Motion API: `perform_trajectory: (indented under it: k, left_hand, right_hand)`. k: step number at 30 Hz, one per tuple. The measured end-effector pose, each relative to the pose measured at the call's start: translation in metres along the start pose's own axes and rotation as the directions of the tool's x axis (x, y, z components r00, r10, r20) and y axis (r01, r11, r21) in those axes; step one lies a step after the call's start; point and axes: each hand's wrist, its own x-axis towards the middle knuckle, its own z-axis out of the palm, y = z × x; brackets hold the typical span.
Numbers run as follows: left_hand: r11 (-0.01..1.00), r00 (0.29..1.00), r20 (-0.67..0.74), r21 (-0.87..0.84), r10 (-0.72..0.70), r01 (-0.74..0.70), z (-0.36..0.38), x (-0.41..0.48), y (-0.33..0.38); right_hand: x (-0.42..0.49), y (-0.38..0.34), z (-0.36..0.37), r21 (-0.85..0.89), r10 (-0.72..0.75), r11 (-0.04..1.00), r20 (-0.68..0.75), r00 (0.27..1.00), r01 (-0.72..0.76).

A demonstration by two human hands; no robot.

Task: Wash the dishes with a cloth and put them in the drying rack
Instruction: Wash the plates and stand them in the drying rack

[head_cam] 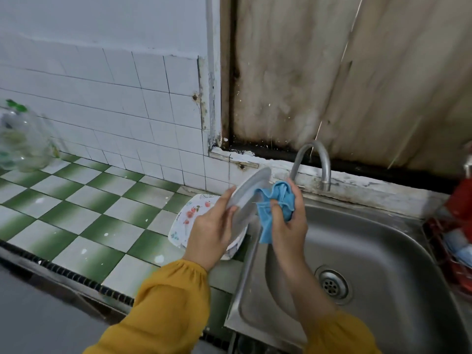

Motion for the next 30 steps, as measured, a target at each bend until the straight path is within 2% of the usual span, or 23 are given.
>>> perform_trajectory:
  k: [2,4,5,6,8,9,10,12,13,15,16,17,18,20,21,22,23,24,25,26,28,29,30]
  left_hand:
    - [0.989,0.996,-0.035,-0.123,-0.082,0.077,0.009,-0.005,0.042]
    - [0.935,0.966,-0.053,-0.271,-0.253,0.23,0.015,-0.01,0.07]
    - [0.885,0.941,-0.037,-0.356,-0.335,0.301,0.019,-0.01,0.081]
    - [0.827,0.917,-0.01,-0.436,-0.398,0.354,0.024,-0.013,0.097]
    - [0.747,0.893,0.03,-0.537,-0.449,0.393,0.034,-0.019,0.124]
    - [0.727,0.89,0.042,-0.56,-0.454,0.398,0.04,-0.022,0.138]
    - [0.715,0.887,0.054,-0.571,-0.458,0.404,0.046,-0.026,0.148]
    - [0.687,0.877,0.053,-0.599,-0.478,0.411,0.059,-0.031,0.166]
    - [0.672,0.865,0.037,-0.614,-0.5,0.414,0.065,-0.031,0.173]
    - [0.627,0.83,0.0,-0.656,-0.557,0.421,0.071,-0.03,0.178]
    - [0.599,0.813,-0.009,-0.681,-0.582,0.421,0.073,-0.031,0.18]
    - [0.585,0.802,-0.022,-0.696,-0.596,0.416,0.074,-0.032,0.181]
    - [0.586,0.797,-0.031,-0.695,-0.603,0.417,0.075,-0.036,0.184]
    - [0.615,0.808,-0.043,-0.673,-0.588,0.412,0.077,-0.043,0.192]
    - [0.629,0.82,-0.042,-0.664,-0.571,0.404,0.08,-0.048,0.2]
    - [0.64,0.83,-0.046,-0.661,-0.556,0.392,0.084,-0.051,0.208]
    - [0.648,0.841,-0.048,-0.662,-0.538,0.377,0.088,-0.053,0.215]
    - [0.655,0.847,-0.056,-0.662,-0.528,0.365,0.092,-0.055,0.222]
    - [0.657,0.848,-0.068,-0.665,-0.525,0.354,0.095,-0.054,0.227]
    - [0.655,0.843,-0.085,-0.672,-0.531,0.345,0.097,-0.053,0.228]
    - [0.609,0.808,-0.106,-0.715,-0.58,0.343,0.1,-0.055,0.227]
    - [0.58,0.787,-0.107,-0.736,-0.607,0.347,0.1,-0.056,0.227]
    - [0.565,0.769,-0.115,-0.747,-0.628,0.35,0.1,-0.058,0.227]
  right_hand:
    - [-0.004,-0.007,-0.023,-0.167,-0.139,0.971,0.183,0.973,0.17]
    - [-0.007,0.004,-0.042,-0.368,-0.224,0.867,0.311,0.923,0.335]
    - [-0.004,0.01,-0.054,-0.433,-0.209,0.847,0.259,0.943,0.307]
    - [0.0,0.013,-0.072,-0.462,-0.16,0.864,0.12,0.98,0.198]
    - [0.011,0.014,-0.103,-0.337,0.003,0.939,-0.182,0.983,-0.065]
    - [0.013,0.012,-0.114,-0.278,0.032,0.955,-0.247,0.969,-0.102]
    - [0.012,0.009,-0.12,-0.29,-0.004,0.955,-0.248,0.969,-0.07]
    - [-0.002,-0.001,-0.13,-0.393,-0.207,0.904,-0.059,0.977,0.168]
    - [-0.011,-0.003,-0.134,-0.424,-0.339,0.835,0.106,0.935,0.351]
    - [-0.024,0.0,-0.149,-0.427,-0.488,0.637,0.422,0.764,0.642]
    - [-0.023,0.005,-0.163,-0.446,-0.5,0.559,0.491,0.713,0.699]
    - [-0.019,0.008,-0.174,-0.487,-0.489,0.538,0.485,0.725,0.688]
    - [-0.012,0.011,-0.186,-0.537,-0.463,0.575,0.407,0.787,0.617]
    - [0.008,0.01,-0.202,-0.561,-0.349,0.753,0.103,0.932,0.344]
    - [0.019,0.007,-0.209,-0.521,-0.254,0.831,-0.041,0.966,0.196]
    - [0.026,0.001,-0.212,-0.486,-0.175,0.868,-0.117,0.978,0.097]
    - [0.028,-0.005,-0.21,-0.482,-0.154,0.872,-0.113,0.982,0.081]
    - [0.023,-0.012,-0.209,-0.506,-0.205,0.847,-0.03,0.978,0.162]
    - [0.013,-0.017,-0.207,-0.514,-0.305,0.796,0.118,0.945,0.32]
    - [-0.001,-0.02,-0.205,-0.494,-0.4,0.716,0.288,0.87,0.493]
    - [-0.025,-0.016,-0.217,-0.398,-0.518,0.499,0.575,0.633,0.77]
    - [-0.026,-0.01,-0.228,-0.375,-0.537,0.411,0.637,0.553,0.831]
    - [-0.022,-0.004,-0.239,-0.381,-0.542,0.389,0.642,0.543,0.839]
